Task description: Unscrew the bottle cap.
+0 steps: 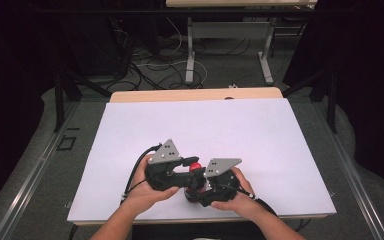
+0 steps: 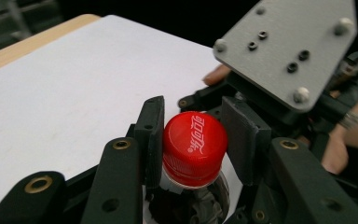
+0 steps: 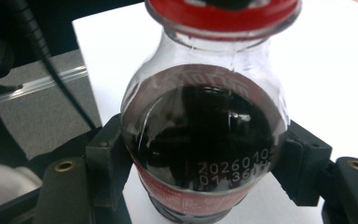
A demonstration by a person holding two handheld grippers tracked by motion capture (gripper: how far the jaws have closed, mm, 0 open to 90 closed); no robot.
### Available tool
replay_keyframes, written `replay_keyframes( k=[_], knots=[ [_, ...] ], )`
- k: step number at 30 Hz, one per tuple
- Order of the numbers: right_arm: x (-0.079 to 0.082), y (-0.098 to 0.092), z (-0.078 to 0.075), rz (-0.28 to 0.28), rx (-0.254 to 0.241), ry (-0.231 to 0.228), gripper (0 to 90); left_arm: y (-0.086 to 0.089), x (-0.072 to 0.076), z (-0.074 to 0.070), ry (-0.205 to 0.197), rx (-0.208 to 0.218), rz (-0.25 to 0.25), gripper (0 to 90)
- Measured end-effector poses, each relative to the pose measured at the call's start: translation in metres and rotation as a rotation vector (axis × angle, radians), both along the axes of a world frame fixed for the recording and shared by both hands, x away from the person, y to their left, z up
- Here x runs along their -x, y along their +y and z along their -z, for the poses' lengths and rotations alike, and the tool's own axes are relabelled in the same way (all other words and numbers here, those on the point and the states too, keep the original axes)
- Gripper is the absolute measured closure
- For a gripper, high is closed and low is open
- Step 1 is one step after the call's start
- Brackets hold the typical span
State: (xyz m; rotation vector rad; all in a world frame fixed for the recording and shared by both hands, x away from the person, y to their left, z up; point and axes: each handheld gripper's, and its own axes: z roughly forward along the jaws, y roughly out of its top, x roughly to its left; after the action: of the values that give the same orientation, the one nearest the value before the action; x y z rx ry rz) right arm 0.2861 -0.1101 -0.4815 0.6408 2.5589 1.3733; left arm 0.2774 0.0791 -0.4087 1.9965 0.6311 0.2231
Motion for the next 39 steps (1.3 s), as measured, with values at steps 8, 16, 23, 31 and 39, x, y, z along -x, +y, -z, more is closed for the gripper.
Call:
replay_keyframes(
  k=[8, 16, 23, 31, 39],
  knots=[
    [-0.002, -0.001, 0.000, 0.042, 0.005, 0.014, 29.4, -0.019, 0.018, 0.001, -0.006, -0.002, -0.271, 61.3],
    [-0.002, -0.001, 0.001, 0.054, 0.004, 0.019, 29.4, -0.022, 0.020, 0.001, 0.011, 0.017, -0.310, 60.4],
    [-0.002, -0.002, 0.000, 0.053, -0.011, 0.020, 29.4, -0.001, 0.009, -0.007, 0.048, 0.077, -0.165, 41.7],
    [-0.002, -0.001, 0.000, 0.007, -0.009, 0.017, 29.4, 0.017, -0.007, -0.011, 0.051, 0.044, 0.116, 39.6],
    [0.005, 0.004, -0.001, -0.058, -0.011, 0.001, 29.4, 0.020, -0.020, -0.005, 0.065, 0.016, 0.330, 44.7]
  ],
)
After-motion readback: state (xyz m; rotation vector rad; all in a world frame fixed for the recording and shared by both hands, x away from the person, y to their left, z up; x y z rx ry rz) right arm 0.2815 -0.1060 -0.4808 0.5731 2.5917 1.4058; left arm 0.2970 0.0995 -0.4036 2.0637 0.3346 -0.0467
